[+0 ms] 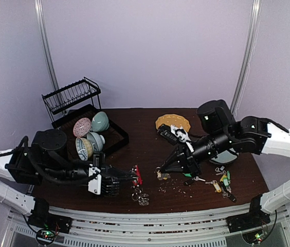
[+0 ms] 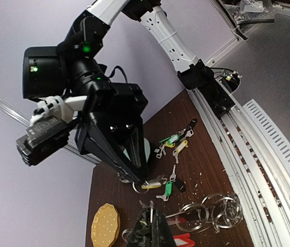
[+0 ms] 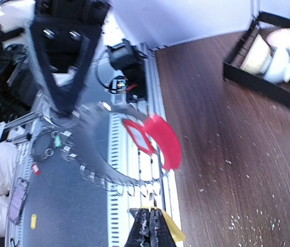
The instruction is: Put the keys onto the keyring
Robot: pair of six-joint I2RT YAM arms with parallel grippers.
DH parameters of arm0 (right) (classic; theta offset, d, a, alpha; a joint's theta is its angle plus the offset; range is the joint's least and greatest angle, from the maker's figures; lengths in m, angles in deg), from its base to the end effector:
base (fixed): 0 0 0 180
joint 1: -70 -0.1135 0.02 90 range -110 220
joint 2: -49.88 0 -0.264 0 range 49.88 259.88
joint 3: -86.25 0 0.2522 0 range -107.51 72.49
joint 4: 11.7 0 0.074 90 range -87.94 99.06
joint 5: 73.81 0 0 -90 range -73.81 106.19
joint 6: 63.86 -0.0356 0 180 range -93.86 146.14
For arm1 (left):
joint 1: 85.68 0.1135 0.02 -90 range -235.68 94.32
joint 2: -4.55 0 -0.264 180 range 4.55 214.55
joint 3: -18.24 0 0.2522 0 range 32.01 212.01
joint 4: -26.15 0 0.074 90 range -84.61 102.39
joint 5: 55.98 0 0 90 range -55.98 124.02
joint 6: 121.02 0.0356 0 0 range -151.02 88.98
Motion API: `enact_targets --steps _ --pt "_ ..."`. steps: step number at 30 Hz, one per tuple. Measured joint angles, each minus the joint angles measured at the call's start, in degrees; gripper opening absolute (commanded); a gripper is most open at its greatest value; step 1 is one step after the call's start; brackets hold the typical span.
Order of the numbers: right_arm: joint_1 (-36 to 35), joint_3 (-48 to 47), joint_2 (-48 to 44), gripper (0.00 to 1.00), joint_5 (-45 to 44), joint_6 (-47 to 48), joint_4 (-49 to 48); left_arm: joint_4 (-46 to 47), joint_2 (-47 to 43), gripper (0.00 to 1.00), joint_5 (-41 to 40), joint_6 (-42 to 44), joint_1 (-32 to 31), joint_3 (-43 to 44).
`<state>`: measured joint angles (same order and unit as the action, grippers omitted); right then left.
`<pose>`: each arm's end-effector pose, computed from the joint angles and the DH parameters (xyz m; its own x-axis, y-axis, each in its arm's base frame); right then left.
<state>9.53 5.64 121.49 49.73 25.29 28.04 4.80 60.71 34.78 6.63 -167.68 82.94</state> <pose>0.1184 0.2489 0.3505 -0.2661 -0.4447 -0.8552 -0.9554 0.0042 0.2951 0.0314 -0.2271 0.3459 0.5815 0.2510 -0.7738 0.8043 -0.0341 0.5933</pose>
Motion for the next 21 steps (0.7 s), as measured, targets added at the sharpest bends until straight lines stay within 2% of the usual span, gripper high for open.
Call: enact_targets --steps 5,12,21 --pt "0.02 -5.88 1.14 0.0 6.91 5.05 4.96 -2.54 2.47 0.0 -5.53 6.56 -3.19 2.78" --pt "-0.2 -9.6 2.47 0.0 15.61 9.53 8.0 -3.76 5.18 0.0 -9.62 12.76 -3.87 4.72" --pt "-2.51 -11.34 4.22 0.0 15.3 11.34 8.02 -2.36 8.15 0.0 -13.51 14.05 -4.0 5.33"
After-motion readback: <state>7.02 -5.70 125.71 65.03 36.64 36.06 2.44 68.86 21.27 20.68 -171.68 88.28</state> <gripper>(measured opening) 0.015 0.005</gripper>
